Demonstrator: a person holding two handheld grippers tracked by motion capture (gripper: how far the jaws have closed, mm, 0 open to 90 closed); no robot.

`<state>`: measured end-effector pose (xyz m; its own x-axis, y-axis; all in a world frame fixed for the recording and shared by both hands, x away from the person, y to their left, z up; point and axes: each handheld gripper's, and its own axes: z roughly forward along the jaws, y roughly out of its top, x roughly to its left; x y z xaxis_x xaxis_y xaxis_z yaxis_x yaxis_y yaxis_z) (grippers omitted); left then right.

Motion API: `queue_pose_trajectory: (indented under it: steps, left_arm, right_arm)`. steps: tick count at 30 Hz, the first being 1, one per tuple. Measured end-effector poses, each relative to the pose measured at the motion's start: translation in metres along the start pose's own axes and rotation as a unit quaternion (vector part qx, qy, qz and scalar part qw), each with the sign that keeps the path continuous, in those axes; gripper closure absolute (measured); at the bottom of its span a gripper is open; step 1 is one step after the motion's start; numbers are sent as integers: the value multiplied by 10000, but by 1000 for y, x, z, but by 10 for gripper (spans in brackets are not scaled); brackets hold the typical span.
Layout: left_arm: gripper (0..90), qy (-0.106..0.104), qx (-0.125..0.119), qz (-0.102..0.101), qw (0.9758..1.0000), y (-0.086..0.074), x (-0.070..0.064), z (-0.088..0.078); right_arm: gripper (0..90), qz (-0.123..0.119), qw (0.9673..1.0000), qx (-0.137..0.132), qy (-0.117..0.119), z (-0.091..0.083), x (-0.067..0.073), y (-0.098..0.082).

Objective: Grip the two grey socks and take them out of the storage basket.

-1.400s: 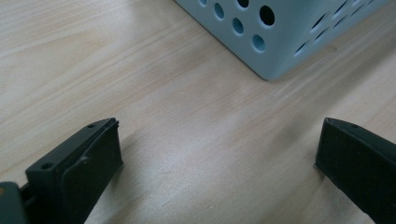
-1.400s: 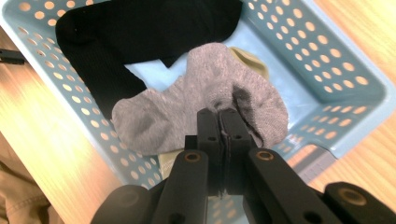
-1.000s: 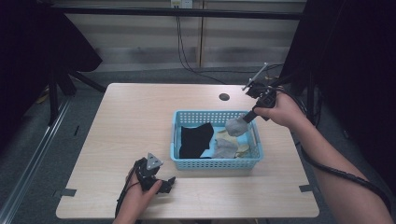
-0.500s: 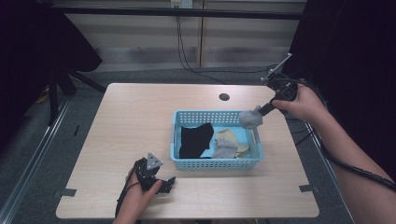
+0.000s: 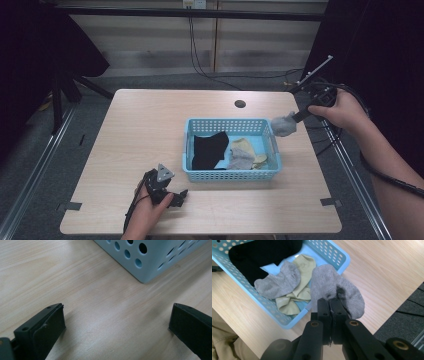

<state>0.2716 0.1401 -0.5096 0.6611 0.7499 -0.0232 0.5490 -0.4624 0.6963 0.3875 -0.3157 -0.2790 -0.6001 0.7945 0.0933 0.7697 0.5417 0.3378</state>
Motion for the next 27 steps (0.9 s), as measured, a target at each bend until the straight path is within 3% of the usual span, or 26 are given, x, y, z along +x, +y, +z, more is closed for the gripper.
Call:
queue_pose_trajectory:
  steps: [13,27]
  left_arm:
    - [0,1,-1,0,10000,0,0,0]
    - [0,-1,0,0,10000,0,0,0]
  right_arm:
    - [883,218,9998,30,-22,8,-19,-22]
    - [881,404,9990,90,138,53,-31,-44]
